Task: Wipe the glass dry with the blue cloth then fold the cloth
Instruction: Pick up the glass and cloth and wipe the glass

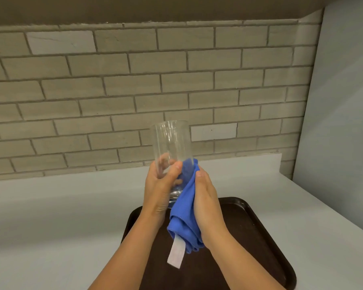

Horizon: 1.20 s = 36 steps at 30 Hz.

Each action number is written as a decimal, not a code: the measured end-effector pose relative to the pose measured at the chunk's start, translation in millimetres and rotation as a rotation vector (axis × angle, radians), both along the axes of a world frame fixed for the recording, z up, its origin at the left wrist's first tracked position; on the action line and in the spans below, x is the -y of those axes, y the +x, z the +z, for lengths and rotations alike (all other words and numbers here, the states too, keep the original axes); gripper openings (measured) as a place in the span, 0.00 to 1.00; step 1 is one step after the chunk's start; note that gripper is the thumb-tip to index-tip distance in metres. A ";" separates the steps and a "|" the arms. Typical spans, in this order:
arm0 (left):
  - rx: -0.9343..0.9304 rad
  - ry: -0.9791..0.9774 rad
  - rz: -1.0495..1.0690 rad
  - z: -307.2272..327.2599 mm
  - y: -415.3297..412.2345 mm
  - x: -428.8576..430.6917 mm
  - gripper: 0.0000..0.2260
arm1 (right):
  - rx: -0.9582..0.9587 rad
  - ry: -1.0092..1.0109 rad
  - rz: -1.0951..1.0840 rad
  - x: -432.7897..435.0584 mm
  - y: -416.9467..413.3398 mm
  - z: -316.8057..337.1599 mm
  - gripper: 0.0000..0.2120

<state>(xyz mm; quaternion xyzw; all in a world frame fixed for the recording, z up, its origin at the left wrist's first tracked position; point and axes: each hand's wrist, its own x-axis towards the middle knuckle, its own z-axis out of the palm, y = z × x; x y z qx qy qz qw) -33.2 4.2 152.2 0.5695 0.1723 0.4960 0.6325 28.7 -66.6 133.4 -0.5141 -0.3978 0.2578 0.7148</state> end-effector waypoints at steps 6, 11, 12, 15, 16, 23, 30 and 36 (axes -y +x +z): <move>-0.067 -0.196 -0.169 -1.4 -9.6 -7.1 0.31 | 0.378 0.128 -0.010 15.2 -18.5 -1.4 0.17; -0.019 -0.208 -0.330 -8.0 -15.2 -4.7 0.13 | 0.856 0.148 -0.184 0.3 -11.8 36.6 0.22; 0.004 -0.229 -0.343 -9.8 -14.7 -5.0 0.12 | 0.906 0.142 -0.209 -5.3 -7.1 48.4 0.22; 0.061 -0.205 -0.369 -5.5 -13.5 -3.6 0.14 | 0.759 0.111 -0.147 -19.6 2.6 72.9 0.22; 0.059 -0.185 -0.357 -5.1 -13.8 -4.7 0.14 | 0.658 0.111 -0.117 -23.1 4.7 75.4 0.22; -0.015 -0.102 0.031 -6.8 -10.2 -12.4 0.12 | 0.231 -0.048 -0.070 -23.3 2.8 31.0 0.21; -0.105 -0.002 0.215 -9.6 5.4 -19.5 0.24 | 0.323 -0.229 -0.096 -6.9 36.0 8.0 0.15; -0.187 -0.001 0.274 -22.6 10.4 -28.4 0.31 | -0.250 -0.204 -0.115 21.0 72.2 -1.0 0.12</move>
